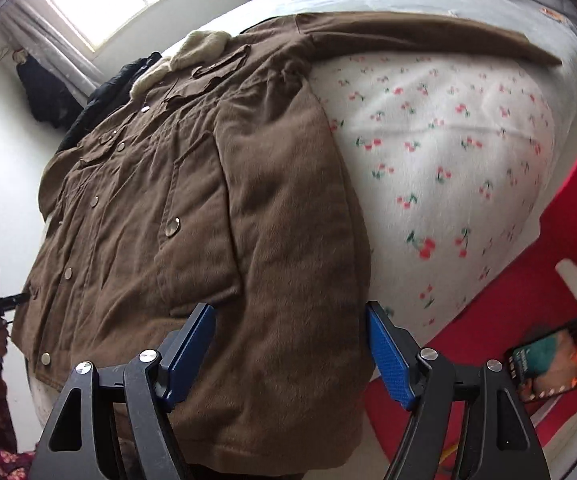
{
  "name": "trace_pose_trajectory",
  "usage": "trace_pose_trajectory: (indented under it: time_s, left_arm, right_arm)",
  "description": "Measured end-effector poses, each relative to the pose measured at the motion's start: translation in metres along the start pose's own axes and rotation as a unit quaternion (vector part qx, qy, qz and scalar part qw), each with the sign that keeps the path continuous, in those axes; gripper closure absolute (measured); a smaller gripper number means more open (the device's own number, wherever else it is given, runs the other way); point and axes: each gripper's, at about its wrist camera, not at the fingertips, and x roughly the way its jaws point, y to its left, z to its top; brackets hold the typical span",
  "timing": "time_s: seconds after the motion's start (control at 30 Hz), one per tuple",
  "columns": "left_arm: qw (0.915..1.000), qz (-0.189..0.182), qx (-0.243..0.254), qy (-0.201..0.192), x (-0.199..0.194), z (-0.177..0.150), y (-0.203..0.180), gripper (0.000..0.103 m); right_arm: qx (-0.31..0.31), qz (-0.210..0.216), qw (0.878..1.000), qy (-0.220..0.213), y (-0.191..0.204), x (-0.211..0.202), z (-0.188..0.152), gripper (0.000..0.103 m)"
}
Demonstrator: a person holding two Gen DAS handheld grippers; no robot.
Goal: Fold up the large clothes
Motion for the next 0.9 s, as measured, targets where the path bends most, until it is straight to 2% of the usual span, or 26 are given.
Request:
trace_pose_trajectory:
  time_s: [0.03, 0.07, 0.1, 0.13, 0.17, 0.2, 0.27, 0.33, 0.37, 0.43, 0.47, 0.5, 0.53, 0.57, 0.6, 0.63, 0.67, 0.7, 0.73, 0.77, 0.8, 0.9]
  left_arm:
    - [0.9988, -0.047, -0.012, 0.012, 0.002, -0.007, -0.002, 0.055]
    - [0.9969, -0.074, -0.019, 0.018, 0.002, -0.014, -0.006, 0.055]
    - [0.9970, -0.074, -0.006, 0.019, 0.004, -0.019, -0.013, 0.067]
    - [0.9981, -0.058, 0.009, 0.016, 0.005, -0.023, -0.021, 0.078]
    - [0.9988, -0.042, 0.012, 0.023, 0.007, -0.026, -0.026, 0.088]
    - [0.9990, -0.040, 0.007, 0.020, 0.003, -0.026, -0.029, 0.093]
    - [0.9980, -0.059, 0.004, -0.021, -0.027, -0.024, -0.036, 0.093]
    - [0.9954, -0.076, 0.001, -0.059, -0.054, -0.023, -0.035, 0.093]
    - [0.9963, -0.063, 0.010, -0.057, -0.056, -0.026, -0.036, 0.093]
    - [0.9985, 0.031, 0.044, -0.003, -0.031, -0.035, -0.039, 0.090]
    - [0.9943, 0.078, 0.062, 0.038, -0.012, -0.042, -0.038, 0.082]
    - [0.9899, 0.108, 0.075, 0.054, 0.000, -0.048, -0.037, 0.076]
    - [0.9892, 0.111, 0.085, 0.042, -0.002, -0.050, -0.040, 0.073]
    - [0.9889, 0.115, 0.087, 0.033, -0.009, -0.048, -0.043, 0.069]
    - [0.9881, 0.126, 0.085, 0.022, -0.018, -0.044, -0.047, 0.058]
    - [0.9857, 0.145, 0.087, 0.003, -0.027, -0.039, -0.051, 0.051]
    - [0.9816, 0.165, 0.094, -0.021, -0.038, -0.036, -0.056, 0.037]
    - [0.9759, 0.185, 0.107, -0.046, -0.045, -0.031, -0.063, 0.030]
    - [0.9702, 0.199, 0.122, -0.065, -0.051, -0.028, -0.069, 0.029]
    - [0.9660, 0.204, 0.137, -0.078, -0.053, -0.022, -0.076, 0.028]
    - [0.9636, 0.203, 0.151, -0.088, -0.054, -0.016, -0.083, 0.027]
    - [0.9634, 0.179, 0.174, -0.098, -0.039, 0.003, -0.103, 0.023]
  right_arm:
    - [0.002, 0.025, 1.000, 0.000, 0.003, -0.001, -0.006, 0.039]
    - [0.004, 0.044, 0.999, 0.000, 0.005, -0.003, -0.009, 0.049]
    - [0.007, 0.064, 0.998, 0.002, 0.008, -0.006, -0.012, 0.058]
    - [0.008, 0.070, 0.998, 0.001, 0.011, -0.009, -0.013, 0.078]
    - [0.009, 0.072, 0.997, -0.001, 0.014, -0.014, -0.013, 0.092]
    - [0.009, 0.070, 0.997, -0.010, 0.018, -0.021, -0.012, 0.093]
    - [0.008, 0.066, 0.997, -0.048, 0.026, -0.050, -0.009, 0.096]
    - [0.016, 0.059, 0.995, -0.075, 0.025, -0.078, -0.007, 0.096]
    - [0.014, 0.041, 0.996, -0.074, 0.023, -0.083, -0.007, 0.096]
    - [0.003, -0.050, 0.999, -0.020, 0.019, -0.067, -0.010, 0.096]
    - [0.000, -0.087, 0.996, 0.010, 0.016, -0.054, -0.013, 0.096]
    - [-0.004, -0.115, 0.993, 0.036, 0.014, -0.040, -0.017, 0.096]
    - [-0.007, -0.128, 0.991, 0.043, 0.015, -0.034, -0.019, 0.092]
    - [-0.009, -0.133, 0.990, 0.037, 0.017, -0.034, -0.019, 0.090]
    - [-0.012, -0.138, 0.990, 0.030, 0.021, -0.037, -0.018, 0.089]
    - [-0.020, -0.142, 0.989, 0.021, 0.028, -0.041, -0.014, 0.083]
    - [-0.032, -0.146, 0.989, 0.013, 0.036, -0.044, -0.010, 0.072]
    - [-0.044, -0.149, 0.988, 0.003, 0.046, -0.043, -0.004, 0.067]
    - [-0.056, -0.149, 0.987, -0.009, 0.056, -0.046, 0.003, 0.055]
    - [-0.066, -0.145, 0.987, -0.022, 0.069, -0.047, 0.012, 0.049]
    - [-0.076, -0.136, 0.987, -0.030, 0.081, -0.046, 0.020, 0.047]
    - [-0.108, -0.113, 0.987, -0.039, 0.109, -0.033, 0.041, 0.042]
